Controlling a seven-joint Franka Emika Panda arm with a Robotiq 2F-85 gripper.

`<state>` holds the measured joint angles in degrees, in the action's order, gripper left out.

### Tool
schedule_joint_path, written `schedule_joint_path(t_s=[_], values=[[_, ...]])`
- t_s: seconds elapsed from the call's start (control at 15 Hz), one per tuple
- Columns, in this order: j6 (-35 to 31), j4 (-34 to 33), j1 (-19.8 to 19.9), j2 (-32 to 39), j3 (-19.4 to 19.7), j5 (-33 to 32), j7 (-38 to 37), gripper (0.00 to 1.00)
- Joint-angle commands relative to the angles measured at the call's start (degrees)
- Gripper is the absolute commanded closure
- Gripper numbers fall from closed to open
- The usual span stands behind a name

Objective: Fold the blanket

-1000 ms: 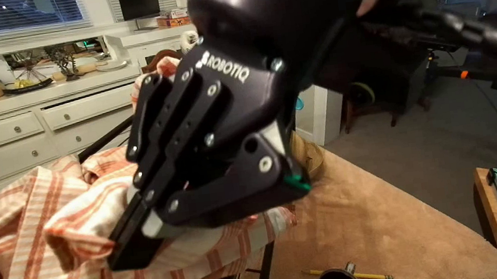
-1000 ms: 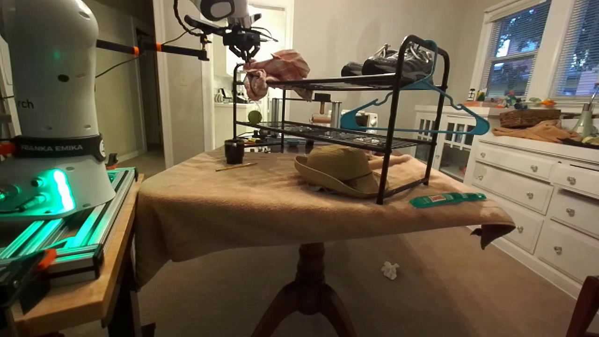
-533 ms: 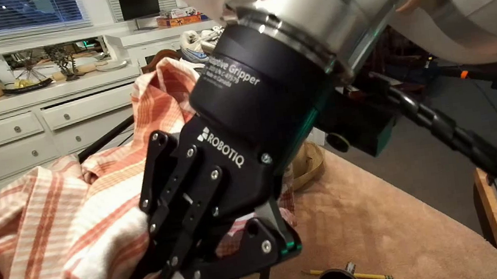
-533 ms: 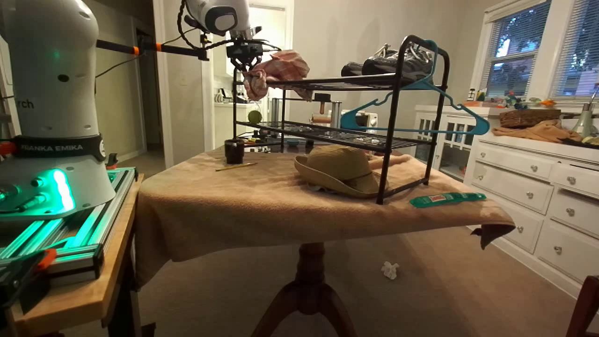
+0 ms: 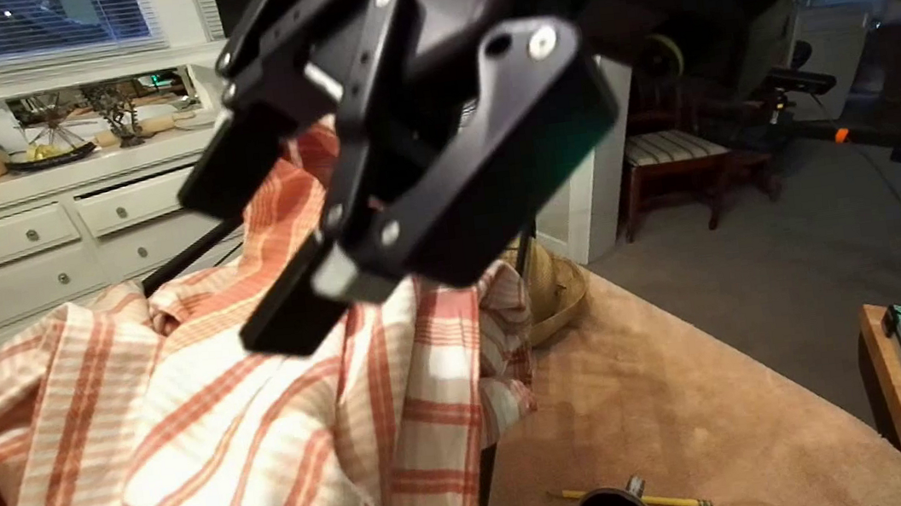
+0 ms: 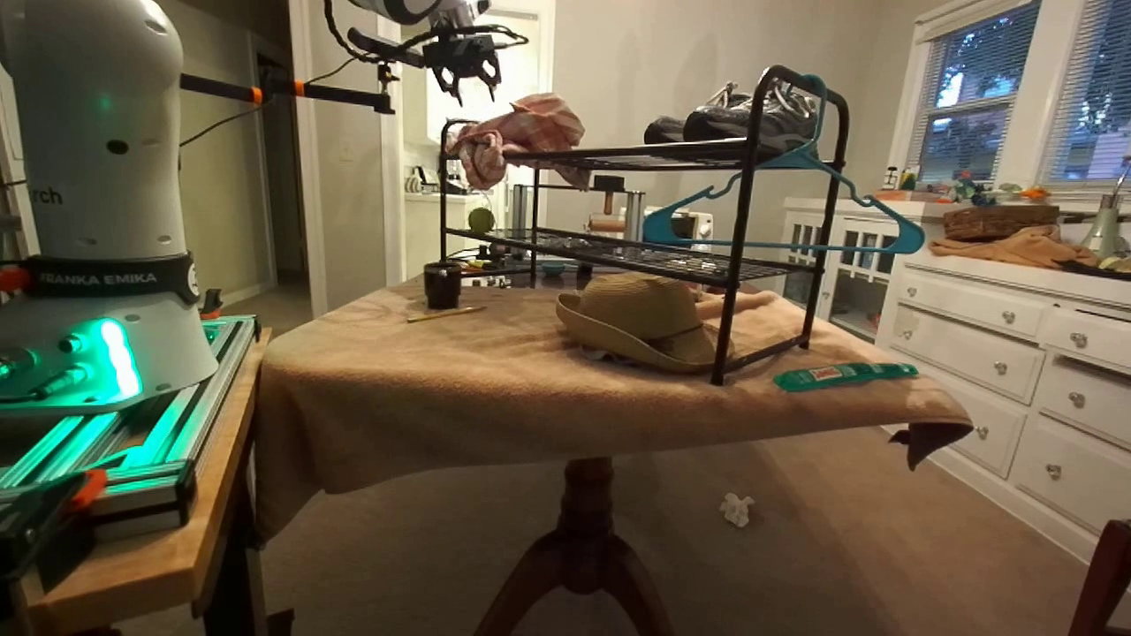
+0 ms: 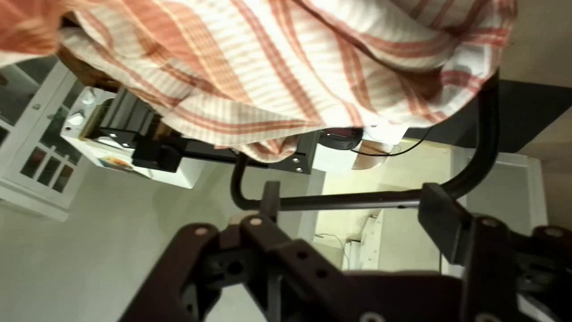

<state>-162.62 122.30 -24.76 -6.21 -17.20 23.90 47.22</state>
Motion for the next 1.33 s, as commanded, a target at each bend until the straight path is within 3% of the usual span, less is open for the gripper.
schedule_joint_path(t_s=[0.0, 0.27, 0.33, 0.53, 0.67, 0.8, 1.0, 1.27], values=[[1.3, 4.4, 4.3, -6.7, 0.3, -10.5, -13.0, 0.00], [9.2, 4.9, 14.7, -12.1, -5.3, -27.9, -30.1, 0.00], [14.5, 1.8, 13.0, -12.1, 0.5, -29.0, -27.9, 0.00], [27.7, -2.2, 14.8, -14.4, 2.1, -33.7, -30.7, 0.00], [36.3, -5.2, 16.3, -15.5, 3.1, -31.8, -28.6, 0.00], [43.9, -8.0, 13.9, -15.8, 6.6, -29.4, -26.7, 0.00], [50.3, -10.0, 11.3, -17.0, 11.5, -20.8, -21.3, 0.00], [47.1, -8.2, 9.5, -18.7, 16.7, -7.1, -18.7, 0.00]])
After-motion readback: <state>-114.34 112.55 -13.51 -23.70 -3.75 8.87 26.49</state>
